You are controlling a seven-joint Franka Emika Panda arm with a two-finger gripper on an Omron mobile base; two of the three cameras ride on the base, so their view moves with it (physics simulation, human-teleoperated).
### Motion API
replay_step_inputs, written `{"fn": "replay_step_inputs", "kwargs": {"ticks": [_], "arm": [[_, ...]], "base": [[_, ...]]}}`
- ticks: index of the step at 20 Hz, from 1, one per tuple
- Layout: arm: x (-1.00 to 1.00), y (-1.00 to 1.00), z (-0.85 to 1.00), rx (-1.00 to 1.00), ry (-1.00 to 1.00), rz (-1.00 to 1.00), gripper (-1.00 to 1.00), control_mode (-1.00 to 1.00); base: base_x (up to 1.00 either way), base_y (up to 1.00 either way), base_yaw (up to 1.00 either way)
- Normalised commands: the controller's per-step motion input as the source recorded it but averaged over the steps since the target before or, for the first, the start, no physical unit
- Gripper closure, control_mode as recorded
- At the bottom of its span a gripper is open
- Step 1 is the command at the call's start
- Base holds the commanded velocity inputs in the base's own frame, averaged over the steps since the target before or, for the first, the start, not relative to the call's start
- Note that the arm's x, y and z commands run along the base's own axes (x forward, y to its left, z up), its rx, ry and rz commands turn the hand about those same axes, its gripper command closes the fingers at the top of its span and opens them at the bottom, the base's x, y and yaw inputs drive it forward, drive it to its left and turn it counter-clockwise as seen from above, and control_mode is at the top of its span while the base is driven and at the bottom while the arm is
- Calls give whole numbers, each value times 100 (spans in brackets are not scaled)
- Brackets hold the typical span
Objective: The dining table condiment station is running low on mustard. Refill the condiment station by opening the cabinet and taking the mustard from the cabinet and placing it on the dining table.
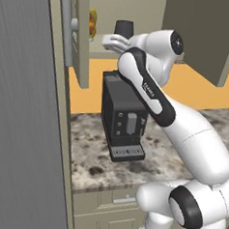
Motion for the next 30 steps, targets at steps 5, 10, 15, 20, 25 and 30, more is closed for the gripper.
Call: {"fn": "replay_step_inputs", "kwargs": {"ticks": [5,10,15,20,25,30], "arm": [[1,-7,19,-35,-36,-1,-100,-100],[0,0,32,-32,-28,-5,-100,-100],[0,0,52,-14,-14,-5,-100,-100],[1,0,9,-1,-2,-1,-100,-100],[29,0,0,0,11,0,-100,-100],[18,-5,0,0,5,0,-100,-100]], "base": [[0,0,0],[0,0,0],[0,0,0],[0,0,0],[0,0,0],[0,0,0]]}}
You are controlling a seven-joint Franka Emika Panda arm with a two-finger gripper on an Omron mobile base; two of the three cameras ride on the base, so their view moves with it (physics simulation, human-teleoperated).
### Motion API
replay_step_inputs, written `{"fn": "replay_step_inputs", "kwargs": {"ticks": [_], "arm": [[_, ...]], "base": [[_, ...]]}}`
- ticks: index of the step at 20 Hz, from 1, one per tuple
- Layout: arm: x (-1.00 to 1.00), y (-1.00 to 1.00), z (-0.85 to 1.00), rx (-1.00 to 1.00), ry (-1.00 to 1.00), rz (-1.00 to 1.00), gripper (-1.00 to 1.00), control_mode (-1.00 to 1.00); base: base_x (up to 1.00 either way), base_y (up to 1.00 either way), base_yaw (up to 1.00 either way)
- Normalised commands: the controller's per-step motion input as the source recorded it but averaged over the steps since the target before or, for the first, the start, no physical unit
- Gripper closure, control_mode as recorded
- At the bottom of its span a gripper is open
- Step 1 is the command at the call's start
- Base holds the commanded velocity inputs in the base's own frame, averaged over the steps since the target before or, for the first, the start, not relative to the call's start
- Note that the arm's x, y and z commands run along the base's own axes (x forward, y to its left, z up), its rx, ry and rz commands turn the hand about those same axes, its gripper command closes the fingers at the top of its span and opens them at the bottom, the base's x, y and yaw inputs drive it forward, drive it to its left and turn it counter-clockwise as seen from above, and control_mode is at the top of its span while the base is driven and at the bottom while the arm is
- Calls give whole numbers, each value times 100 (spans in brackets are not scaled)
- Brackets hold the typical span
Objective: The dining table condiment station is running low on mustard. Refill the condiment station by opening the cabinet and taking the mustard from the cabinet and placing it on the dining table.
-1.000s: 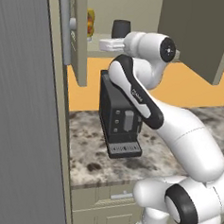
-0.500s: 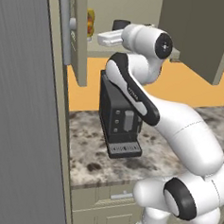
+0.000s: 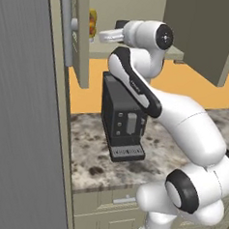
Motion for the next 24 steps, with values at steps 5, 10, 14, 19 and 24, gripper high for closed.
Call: {"fn": "replay_step_inputs", "kwargs": {"ticks": [5,10,14,19,24], "arm": [[0,-11,0,0,-1,0,-100,-100],[6,0,0,0,0,0,-100,-100],[35,0,0,0,0,0,-100,-100],[44,0,0,0,-5,0,-100,-100],[22,20,0,0,-19,3,-100,-100]], "base": [[0,0,0],[0,0,0],[0,0,0],[0,0,0],[0,0,0]]}}
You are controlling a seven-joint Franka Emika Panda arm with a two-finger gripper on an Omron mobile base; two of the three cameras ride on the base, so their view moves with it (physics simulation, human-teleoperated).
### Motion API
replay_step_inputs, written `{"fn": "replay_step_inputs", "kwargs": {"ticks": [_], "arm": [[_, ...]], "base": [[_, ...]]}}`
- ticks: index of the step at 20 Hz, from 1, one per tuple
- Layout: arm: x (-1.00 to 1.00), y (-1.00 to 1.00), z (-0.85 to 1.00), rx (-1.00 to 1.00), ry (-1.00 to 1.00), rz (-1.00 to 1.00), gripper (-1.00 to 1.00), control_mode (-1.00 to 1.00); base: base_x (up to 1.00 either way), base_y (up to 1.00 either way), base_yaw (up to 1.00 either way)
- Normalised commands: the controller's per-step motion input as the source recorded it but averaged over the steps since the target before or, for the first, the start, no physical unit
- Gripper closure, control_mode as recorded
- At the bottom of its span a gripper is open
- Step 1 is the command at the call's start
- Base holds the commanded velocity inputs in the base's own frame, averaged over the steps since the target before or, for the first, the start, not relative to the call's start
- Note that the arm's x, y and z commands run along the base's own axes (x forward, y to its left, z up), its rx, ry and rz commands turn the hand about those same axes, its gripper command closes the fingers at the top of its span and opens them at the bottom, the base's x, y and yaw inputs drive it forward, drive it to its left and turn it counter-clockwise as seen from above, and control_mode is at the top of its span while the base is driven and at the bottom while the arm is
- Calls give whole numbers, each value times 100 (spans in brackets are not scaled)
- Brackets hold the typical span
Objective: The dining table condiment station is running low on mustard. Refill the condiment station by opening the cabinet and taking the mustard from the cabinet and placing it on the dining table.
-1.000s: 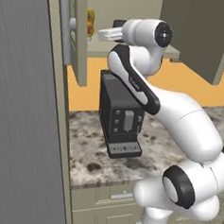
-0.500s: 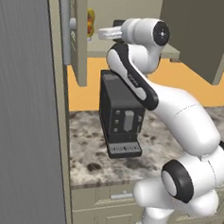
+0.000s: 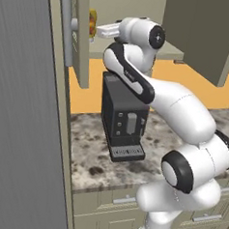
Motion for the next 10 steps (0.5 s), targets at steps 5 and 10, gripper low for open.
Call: {"fn": "replay_step_inputs", "kwargs": {"ticks": [5,10], "arm": [[6,35,0,0,-11,4,-100,-100],[16,24,0,0,0,0,-100,-100]], "base": [[0,0,0],[0,0,0]]}}
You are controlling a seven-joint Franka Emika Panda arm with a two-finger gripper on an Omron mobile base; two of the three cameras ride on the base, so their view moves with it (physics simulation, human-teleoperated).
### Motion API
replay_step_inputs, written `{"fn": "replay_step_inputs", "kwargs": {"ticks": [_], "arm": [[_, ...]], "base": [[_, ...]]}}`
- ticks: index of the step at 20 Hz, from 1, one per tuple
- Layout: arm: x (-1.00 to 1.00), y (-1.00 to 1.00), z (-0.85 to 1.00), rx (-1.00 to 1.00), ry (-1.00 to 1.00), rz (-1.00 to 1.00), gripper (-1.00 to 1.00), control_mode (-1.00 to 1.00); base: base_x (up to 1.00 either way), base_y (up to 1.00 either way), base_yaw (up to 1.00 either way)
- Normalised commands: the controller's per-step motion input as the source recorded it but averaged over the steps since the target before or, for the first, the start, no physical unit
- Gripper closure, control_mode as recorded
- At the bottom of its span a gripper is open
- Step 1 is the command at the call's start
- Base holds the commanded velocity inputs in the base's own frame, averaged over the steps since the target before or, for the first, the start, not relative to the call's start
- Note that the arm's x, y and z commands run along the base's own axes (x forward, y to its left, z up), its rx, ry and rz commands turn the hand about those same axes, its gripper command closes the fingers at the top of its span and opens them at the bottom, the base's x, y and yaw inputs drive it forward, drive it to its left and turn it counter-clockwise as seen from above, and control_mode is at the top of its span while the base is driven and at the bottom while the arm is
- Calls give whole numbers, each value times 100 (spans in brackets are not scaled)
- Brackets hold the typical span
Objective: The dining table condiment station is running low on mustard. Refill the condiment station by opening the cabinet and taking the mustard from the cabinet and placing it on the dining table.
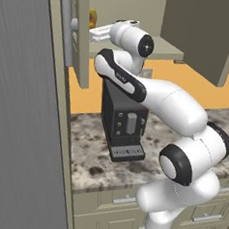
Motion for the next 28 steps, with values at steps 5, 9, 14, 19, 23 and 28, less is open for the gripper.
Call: {"fn": "replay_step_inputs", "kwargs": {"ticks": [5,9,14,19,23,28], "arm": [[17,26,0,0,0,0,-100,-100],[16,35,0,0,0,0,-100,-100],[18,14,0,1,0,0,-100,-100],[11,0,0,4,0,0,-100,-100],[16,4,0,2,3,0,-100,-100],[19,0,0,1,3,0,-100,-100]], "base": [[0,0,0],[0,0,0],[0,0,0],[0,0,0],[0,0,0],[0,0,0]]}}
